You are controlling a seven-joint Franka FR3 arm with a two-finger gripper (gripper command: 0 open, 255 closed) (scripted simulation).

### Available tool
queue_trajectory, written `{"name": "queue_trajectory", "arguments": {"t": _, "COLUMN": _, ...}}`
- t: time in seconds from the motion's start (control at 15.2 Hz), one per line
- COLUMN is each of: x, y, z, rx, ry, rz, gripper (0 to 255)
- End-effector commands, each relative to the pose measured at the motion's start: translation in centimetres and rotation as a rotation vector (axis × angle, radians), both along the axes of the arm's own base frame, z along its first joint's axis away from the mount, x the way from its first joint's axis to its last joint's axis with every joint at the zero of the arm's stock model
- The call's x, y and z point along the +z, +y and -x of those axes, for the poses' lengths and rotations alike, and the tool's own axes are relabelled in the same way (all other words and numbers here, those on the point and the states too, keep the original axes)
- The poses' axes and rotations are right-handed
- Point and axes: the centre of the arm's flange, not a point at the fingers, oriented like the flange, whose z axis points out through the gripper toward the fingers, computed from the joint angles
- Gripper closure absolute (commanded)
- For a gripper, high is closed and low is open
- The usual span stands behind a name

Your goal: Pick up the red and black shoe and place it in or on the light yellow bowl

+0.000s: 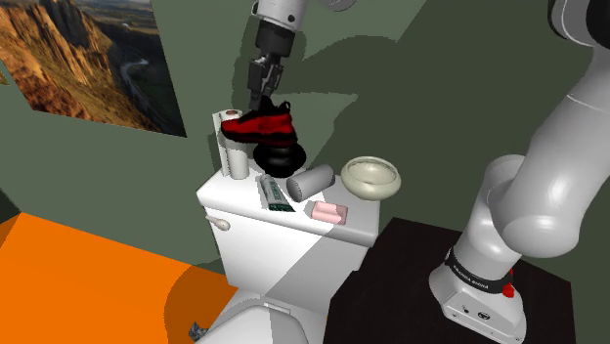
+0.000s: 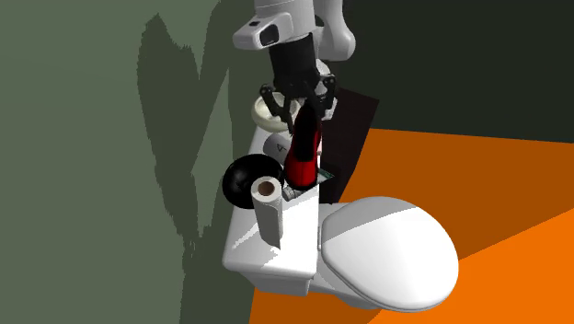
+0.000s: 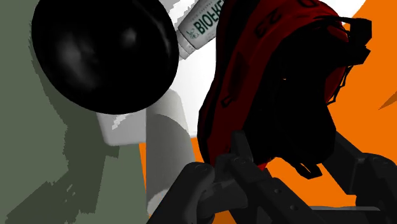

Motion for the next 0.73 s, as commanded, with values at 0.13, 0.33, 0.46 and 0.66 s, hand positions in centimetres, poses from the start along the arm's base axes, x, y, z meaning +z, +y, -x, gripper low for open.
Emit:
{"name": "queue_trajectory", "arguments": {"t": 0.13, "x": 0.5, "y": -3.4, "z": 3.8, "rx": 0.001, "ry": -0.001, "rz": 0.000, "gripper": 255}}
{"name": "queue_trajectory", "arguments": {"t": 0.33, "x": 0.8, "y": -6.2, "z": 6.6, "rx": 0.001, "ry": -0.001, "rz": 0.000, "gripper": 255}}
{"name": "queue_trajectory", "arguments": {"t": 0.46, "x": 1.0, "y": -8.1, "z": 8.5, "rx": 0.001, "ry": -0.001, "rz": 0.000, "gripper": 255}}
{"name": "queue_trajectory", "arguments": {"t": 0.66, "x": 1.4, "y": -10.9, "z": 11.3, "rx": 0.001, "ry": -0.001, "rz": 0.000, "gripper": 255}}
